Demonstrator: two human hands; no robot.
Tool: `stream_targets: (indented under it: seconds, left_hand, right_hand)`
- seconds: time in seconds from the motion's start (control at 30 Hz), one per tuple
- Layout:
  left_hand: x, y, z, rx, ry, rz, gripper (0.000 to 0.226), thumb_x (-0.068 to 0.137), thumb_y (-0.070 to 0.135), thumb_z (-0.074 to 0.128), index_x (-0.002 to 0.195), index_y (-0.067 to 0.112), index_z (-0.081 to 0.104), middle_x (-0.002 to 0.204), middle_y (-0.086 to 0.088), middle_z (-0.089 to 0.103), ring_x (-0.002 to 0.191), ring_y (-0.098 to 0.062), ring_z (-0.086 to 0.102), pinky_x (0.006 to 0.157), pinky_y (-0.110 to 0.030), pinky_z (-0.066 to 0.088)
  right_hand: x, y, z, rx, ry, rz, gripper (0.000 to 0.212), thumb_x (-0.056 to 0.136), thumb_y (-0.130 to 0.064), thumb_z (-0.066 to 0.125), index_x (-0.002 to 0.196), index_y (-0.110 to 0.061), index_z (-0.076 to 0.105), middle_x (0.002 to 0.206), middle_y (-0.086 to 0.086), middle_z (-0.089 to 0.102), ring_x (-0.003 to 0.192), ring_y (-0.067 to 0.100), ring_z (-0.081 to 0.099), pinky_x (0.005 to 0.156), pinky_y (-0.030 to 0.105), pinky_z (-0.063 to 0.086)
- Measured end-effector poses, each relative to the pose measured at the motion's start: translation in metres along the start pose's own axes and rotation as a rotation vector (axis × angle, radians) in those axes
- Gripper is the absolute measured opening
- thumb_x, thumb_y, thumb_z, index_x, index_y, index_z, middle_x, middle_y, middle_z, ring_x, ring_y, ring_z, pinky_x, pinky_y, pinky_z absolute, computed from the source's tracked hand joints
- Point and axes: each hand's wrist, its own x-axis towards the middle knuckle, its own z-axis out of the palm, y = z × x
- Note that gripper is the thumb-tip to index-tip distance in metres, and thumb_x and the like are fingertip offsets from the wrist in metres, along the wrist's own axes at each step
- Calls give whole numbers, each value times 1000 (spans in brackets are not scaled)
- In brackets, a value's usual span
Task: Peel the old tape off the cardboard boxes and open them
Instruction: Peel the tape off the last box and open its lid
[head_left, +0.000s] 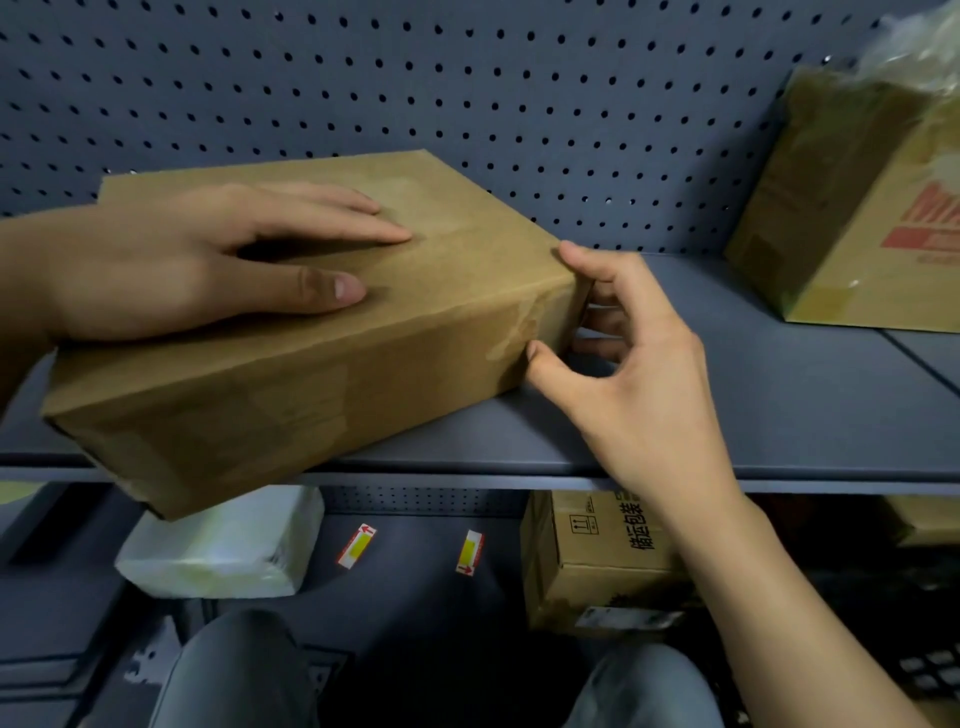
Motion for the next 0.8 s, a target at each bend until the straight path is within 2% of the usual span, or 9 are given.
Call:
stream_targets:
  seconds: [0.07, 0.13, 0.2, 0.23, 0.3, 0.47, 0.7, 0.8]
  left_hand:
    - [-1, 2, -1, -9, -1, 7, 85, 61, 90, 49, 135, 49, 54, 137, 31, 52, 115, 27, 43, 81, 10, 28]
    - [-2, 5, -5, -1, -22, 0, 87, 58, 95, 46, 133, 53, 53, 138, 35, 49, 117, 28, 40, 88, 4, 30]
    - [-1, 7, -9, 86, -104, -8, 75, 63, 94, 42, 132, 64, 47, 142, 42, 38, 126, 27, 31, 102, -17, 32]
    - [-1, 8, -11, 125, -142, -13, 68, 67, 91, 41, 131, 68, 43, 144, 45, 33, 129, 26, 25, 104, -27, 30]
    - [-1, 8, -14, 146, -165, -25, 61, 70, 87, 41, 130, 72, 40, 144, 47, 29, 130, 27, 21, 104, -34, 28]
    - [-1, 9, -15, 131, -170, -19, 62, 69, 87, 42, 130, 72, 41, 145, 46, 28, 132, 25, 20, 107, -34, 26]
    - [1, 8, -16, 125, -191, -6, 64, 68, 89, 41, 130, 72, 40, 145, 46, 28, 130, 28, 20, 101, -27, 28]
    - [1, 8, -16, 115, -191, 2, 61, 70, 84, 45, 129, 71, 42, 145, 45, 29, 131, 27, 21, 102, -25, 27]
  right_hand:
    - [1, 2, -1, 5, 5, -12, 53, 80, -19, 76, 128, -34, 56, 114, -27, 58, 113, 5, 58, 99, 39, 51]
    - [1, 3, -1, 3, 5, -16, 53, 80, -20, 76, 128, -35, 57, 112, -29, 58, 113, 6, 59, 99, 39, 51]
    - [0, 2, -2, -2, 9, -17, 53, 80, -20, 77, 127, -36, 57, 110, -30, 59, 111, 6, 60, 97, 39, 52]
    - [0, 2, -3, -2, 12, -17, 53, 80, -19, 77, 127, -36, 58, 109, -31, 59, 110, 6, 60, 96, 38, 53]
    - [0, 1, -3, -1, 15, -21, 54, 81, -17, 78, 127, -35, 59, 106, -31, 59, 108, 6, 60, 94, 35, 54]
    - [-1, 0, -1, -40, 24, -26, 53, 82, -17, 76, 128, -35, 58, 101, -34, 56, 105, 4, 60, 95, 31, 54]
    - [-3, -4, 0, -138, 40, -9, 54, 85, -21, 73, 132, -40, 54, 103, -25, 59, 105, 9, 61, 96, 34, 53]
    - [-3, -4, 0, -201, 97, -41, 51, 86, -11, 68, 131, -33, 58, 92, -9, 66, 90, 11, 64, 92, 35, 54]
